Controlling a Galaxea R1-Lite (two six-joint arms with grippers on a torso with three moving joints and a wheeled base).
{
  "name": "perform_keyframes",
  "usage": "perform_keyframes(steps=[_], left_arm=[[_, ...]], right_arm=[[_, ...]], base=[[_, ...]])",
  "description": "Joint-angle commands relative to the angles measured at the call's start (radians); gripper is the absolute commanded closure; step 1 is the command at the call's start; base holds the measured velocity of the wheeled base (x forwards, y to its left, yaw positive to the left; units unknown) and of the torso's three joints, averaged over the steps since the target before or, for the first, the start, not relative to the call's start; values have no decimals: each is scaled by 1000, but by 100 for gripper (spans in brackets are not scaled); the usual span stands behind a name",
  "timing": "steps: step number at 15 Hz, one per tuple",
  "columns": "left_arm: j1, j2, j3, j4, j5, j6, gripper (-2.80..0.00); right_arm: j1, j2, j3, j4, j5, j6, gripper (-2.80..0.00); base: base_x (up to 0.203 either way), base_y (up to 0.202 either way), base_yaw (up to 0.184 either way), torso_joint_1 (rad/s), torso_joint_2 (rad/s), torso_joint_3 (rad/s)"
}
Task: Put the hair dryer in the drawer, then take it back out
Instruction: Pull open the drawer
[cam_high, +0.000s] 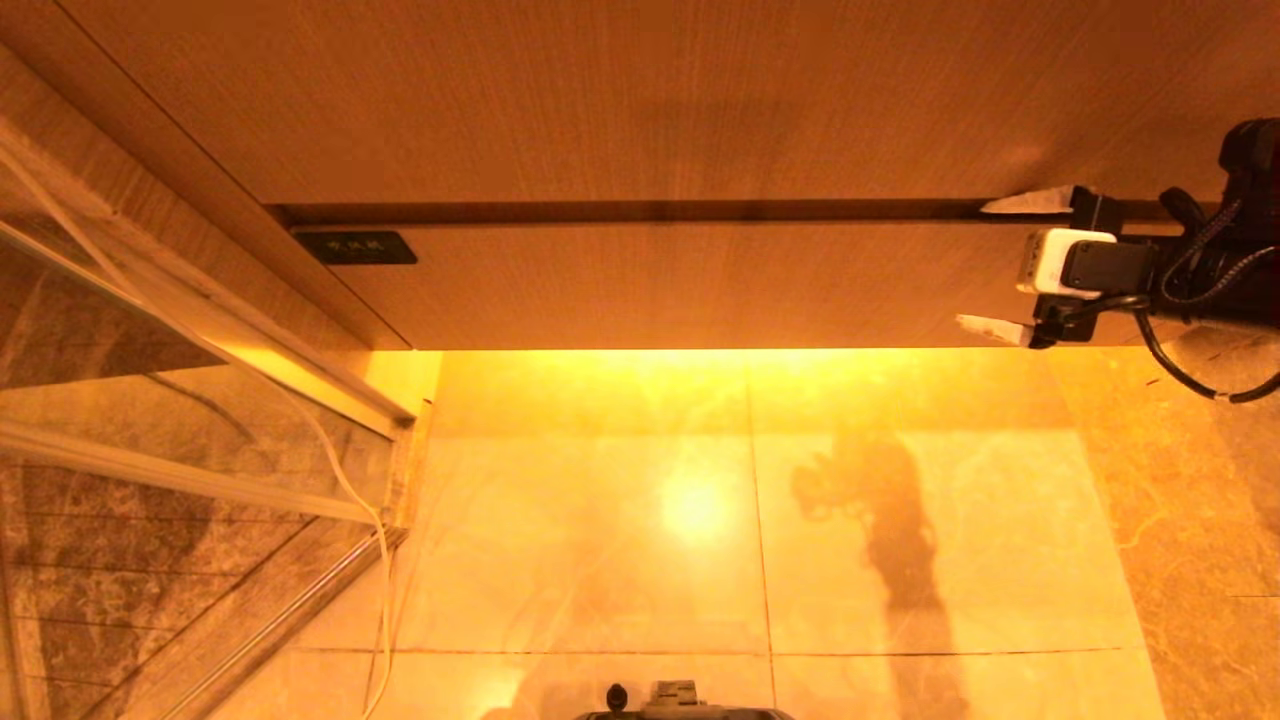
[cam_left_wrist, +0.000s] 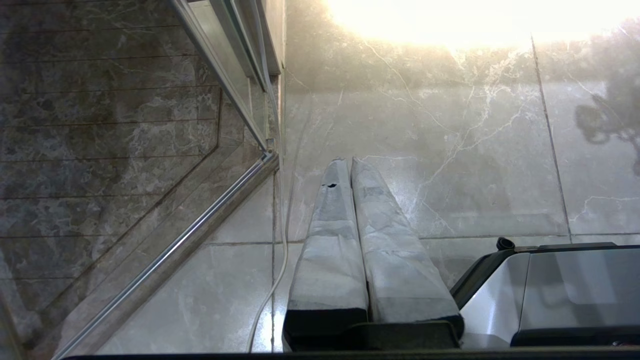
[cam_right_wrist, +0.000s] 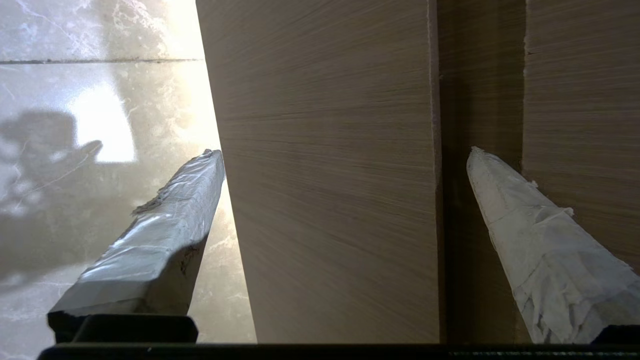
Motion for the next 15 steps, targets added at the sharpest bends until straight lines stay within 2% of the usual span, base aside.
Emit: perform_keyframes(steps=[1,7,10,15], left_arm=[[0,0,2,0,0,0,0],[0,0,2,0,0,-2,0],[0,0,2,0,0,-2,0],[0,0,2,0,0,0,0]], right_arm=[[0,13,-1,-2,0,-8,-280],[0,82,-67,-7,-5,-6,-280],[0,100,-72,-50,-5,-2,-280],[1,109,-72,-41,-7,-1,-280]], base=[[0,0,0,0,0,0],[0,0,0,0,0,0],[0,0,0,0,0,0],[0,0,0,0,0,0]])
